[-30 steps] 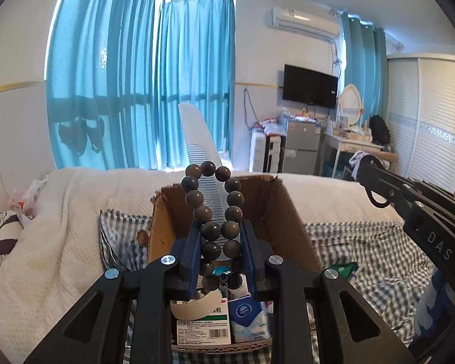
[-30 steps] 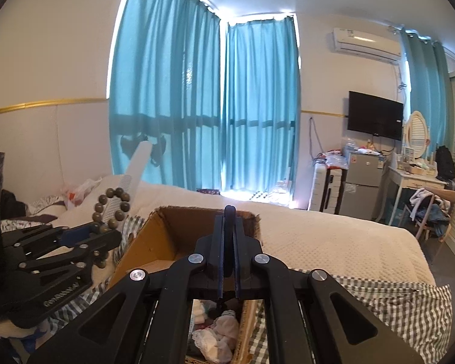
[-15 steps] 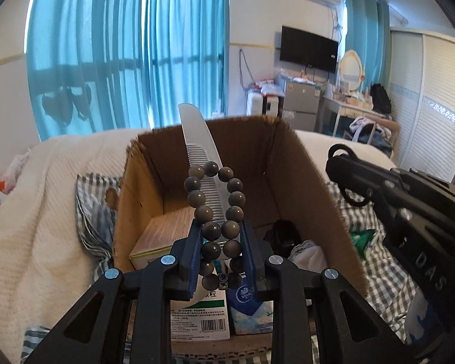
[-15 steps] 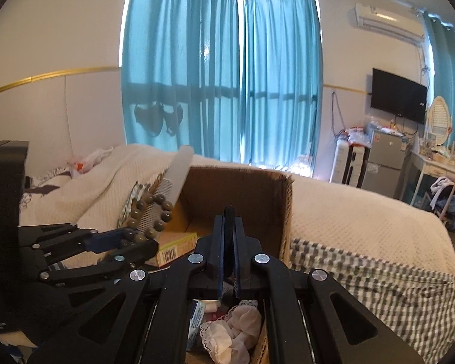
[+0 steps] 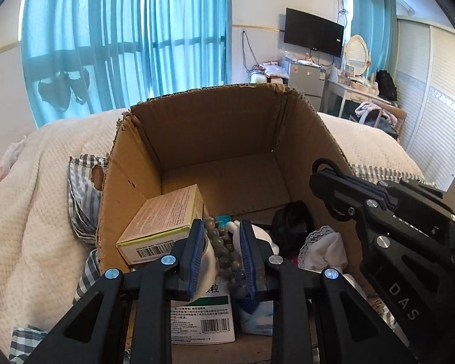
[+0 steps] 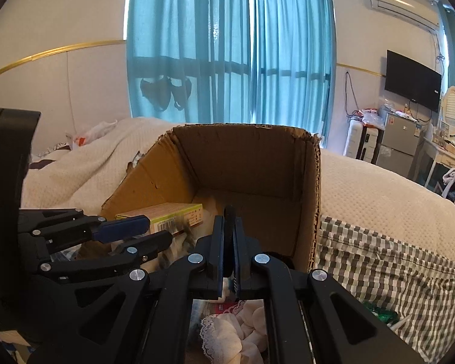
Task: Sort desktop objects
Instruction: 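Open the left gripper to drop the bracelet and comb into the box, then move both grippers back over the green bag and white tube, then grasp the green snack bag with the left gripper while the right grasps the white tube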
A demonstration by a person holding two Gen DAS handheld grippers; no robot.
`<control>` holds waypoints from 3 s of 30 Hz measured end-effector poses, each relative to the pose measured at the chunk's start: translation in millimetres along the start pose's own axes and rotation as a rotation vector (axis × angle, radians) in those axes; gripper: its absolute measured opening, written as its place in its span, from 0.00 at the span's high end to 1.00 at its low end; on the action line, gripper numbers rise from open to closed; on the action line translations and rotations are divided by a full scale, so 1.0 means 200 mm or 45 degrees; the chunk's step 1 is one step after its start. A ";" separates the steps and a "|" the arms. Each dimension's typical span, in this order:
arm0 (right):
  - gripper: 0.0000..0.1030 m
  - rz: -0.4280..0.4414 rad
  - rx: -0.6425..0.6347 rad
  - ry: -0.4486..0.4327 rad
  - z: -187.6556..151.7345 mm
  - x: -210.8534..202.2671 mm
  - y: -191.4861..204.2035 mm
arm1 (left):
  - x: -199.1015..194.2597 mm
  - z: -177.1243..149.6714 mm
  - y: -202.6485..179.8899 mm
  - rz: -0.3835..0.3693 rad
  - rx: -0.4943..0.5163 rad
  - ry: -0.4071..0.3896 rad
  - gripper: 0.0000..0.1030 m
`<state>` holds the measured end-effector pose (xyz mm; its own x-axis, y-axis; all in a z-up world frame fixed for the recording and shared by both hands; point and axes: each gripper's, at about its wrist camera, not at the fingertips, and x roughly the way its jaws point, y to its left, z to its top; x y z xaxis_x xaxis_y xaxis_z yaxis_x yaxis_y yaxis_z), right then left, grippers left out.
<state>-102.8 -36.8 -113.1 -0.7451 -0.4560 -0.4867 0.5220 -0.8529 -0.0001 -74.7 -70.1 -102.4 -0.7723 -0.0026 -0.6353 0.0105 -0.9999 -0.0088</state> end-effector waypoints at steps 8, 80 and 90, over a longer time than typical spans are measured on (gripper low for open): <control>0.71 -0.023 0.017 -0.042 0.03 -0.07 -0.01 | -0.10 0.04 0.00 0.015 -0.021 -0.060 0.75; 0.49 -0.389 0.535 0.245 -0.38 -0.48 -1.17 | 0.09 -0.08 -1.05 -0.089 0.113 -0.105 0.06; 0.49 -0.302 0.720 0.337 -0.50 -0.36 -1.34 | 0.38 -0.13 -1.09 -0.114 0.192 0.045 0.16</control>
<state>-147.0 250.0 -165.5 -0.6483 -0.2236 -0.7278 0.0048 -0.9571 0.2897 -119.2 148.6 -168.0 -0.7432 0.0841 -0.6638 -0.1544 -0.9868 0.0479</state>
